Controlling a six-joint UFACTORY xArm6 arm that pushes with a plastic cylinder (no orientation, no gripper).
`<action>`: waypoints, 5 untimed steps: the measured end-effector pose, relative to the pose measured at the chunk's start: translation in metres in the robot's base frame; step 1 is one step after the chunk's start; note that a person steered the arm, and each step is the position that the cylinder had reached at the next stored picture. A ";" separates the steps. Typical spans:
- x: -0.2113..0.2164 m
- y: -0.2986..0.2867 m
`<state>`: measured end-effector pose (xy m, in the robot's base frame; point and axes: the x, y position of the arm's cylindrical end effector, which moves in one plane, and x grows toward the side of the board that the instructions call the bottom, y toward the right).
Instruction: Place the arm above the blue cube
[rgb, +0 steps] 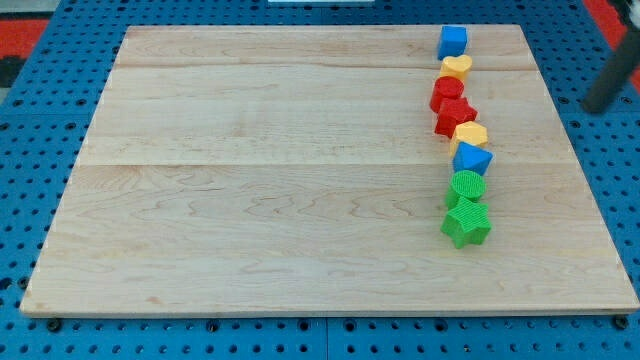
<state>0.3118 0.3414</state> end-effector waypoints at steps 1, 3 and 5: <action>-0.112 0.000; -0.120 -0.119; -0.049 -0.165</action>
